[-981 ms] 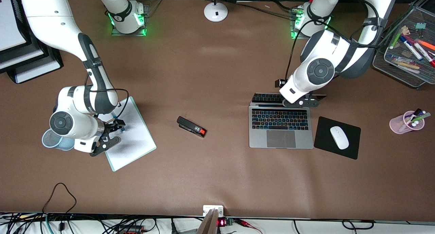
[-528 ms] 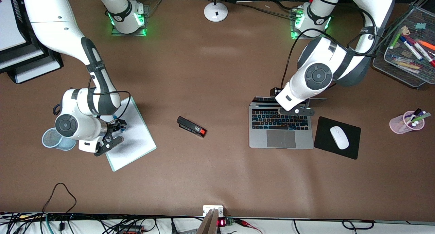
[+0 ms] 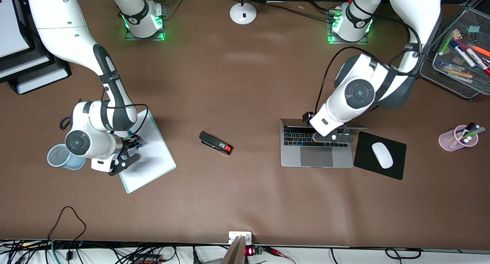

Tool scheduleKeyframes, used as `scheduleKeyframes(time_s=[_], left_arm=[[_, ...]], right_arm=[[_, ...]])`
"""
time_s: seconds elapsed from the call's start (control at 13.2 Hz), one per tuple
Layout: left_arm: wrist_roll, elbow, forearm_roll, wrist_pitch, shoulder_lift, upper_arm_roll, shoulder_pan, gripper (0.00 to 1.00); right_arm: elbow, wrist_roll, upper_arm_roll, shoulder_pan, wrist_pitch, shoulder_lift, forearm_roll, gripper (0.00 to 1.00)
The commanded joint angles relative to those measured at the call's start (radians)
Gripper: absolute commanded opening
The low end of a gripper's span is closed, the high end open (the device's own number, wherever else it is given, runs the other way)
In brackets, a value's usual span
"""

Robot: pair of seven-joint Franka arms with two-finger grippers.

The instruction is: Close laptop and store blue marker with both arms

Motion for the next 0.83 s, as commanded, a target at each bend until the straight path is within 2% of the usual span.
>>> scheduleKeyframes(time_s=[0.0,0.6,0.68,0.75], left_arm=[[0.000,0.073,0.027,0.044,0.093,-0.002,0.002,1.00],[0.002,0.074,0.036,0.237,0.199,0.058,-0.009,1.00],[0.000,0.076,0.059,0.254,0.213,0.066,-0.012,1.00],[0.000,0.076,0.083,0.267,0.229,0.066,-0.010,1.00]], right_arm=[[0.002,-0.013,0.001,0.000,0.004,0.005,0.000,0.65],[-0.004,-0.005,0.001,0.002,0.001,0.016,0.000,0.63],[-0.002,-0.001,0.001,0.002,-0.002,0.015,0.000,0.60],[-0.001,0.007,0.001,0.005,-0.005,0.015,0.000,0.46]])
